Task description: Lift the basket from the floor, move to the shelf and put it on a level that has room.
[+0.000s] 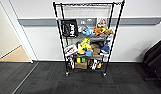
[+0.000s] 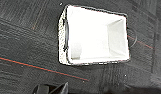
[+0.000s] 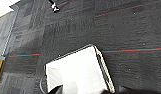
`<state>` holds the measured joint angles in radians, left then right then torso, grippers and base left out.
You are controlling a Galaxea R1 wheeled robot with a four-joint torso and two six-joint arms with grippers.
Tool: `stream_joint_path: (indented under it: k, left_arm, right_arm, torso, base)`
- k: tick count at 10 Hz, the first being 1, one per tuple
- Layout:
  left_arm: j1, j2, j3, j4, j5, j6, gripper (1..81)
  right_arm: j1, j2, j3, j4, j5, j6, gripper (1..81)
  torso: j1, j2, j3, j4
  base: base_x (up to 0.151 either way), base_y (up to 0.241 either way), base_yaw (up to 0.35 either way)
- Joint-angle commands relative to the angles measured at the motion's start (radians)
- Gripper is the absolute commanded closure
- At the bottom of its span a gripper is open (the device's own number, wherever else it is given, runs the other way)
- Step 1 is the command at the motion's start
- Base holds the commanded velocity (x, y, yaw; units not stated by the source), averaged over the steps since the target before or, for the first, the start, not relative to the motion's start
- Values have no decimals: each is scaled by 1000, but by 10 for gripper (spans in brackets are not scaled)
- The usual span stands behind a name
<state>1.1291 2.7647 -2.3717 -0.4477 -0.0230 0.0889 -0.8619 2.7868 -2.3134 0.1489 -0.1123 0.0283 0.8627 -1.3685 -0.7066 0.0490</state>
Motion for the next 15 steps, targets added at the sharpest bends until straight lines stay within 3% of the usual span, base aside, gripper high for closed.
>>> stream_joint_path:
  k: [1,9,10,11,15]
  left_arm:
    - [-99,-14,-8,-17,63,2,10]
    - [-136,-48,-4,-54,69,2,10]
    - [-142,-49,-4,-54,69,2,10]
    - [-148,-49,-4,-54,71,2,10]
    - [-179,-49,-9,-54,86,2,10]
  right_arm:
    - [129,-10,5,17,-56,5,10]
    - [181,39,-58,18,-89,5,10]
    - [192,46,-63,18,-99,5,10]
    - [201,48,-64,20,-108,5,10]
    - [215,70,-87,26,-116,5,10]
  torso:
    - [63,-98,-35,0]
    - [228,-359,-275,0]
    - [251,-395,-217,0]
    - [268,-422,-241,0]
    - [343,-540,-261,0]
  base:
    - [0,0,0]
    - [0,0,0]
    - [0,0,0]
    - [0,0,0]
    - [0,0,0]
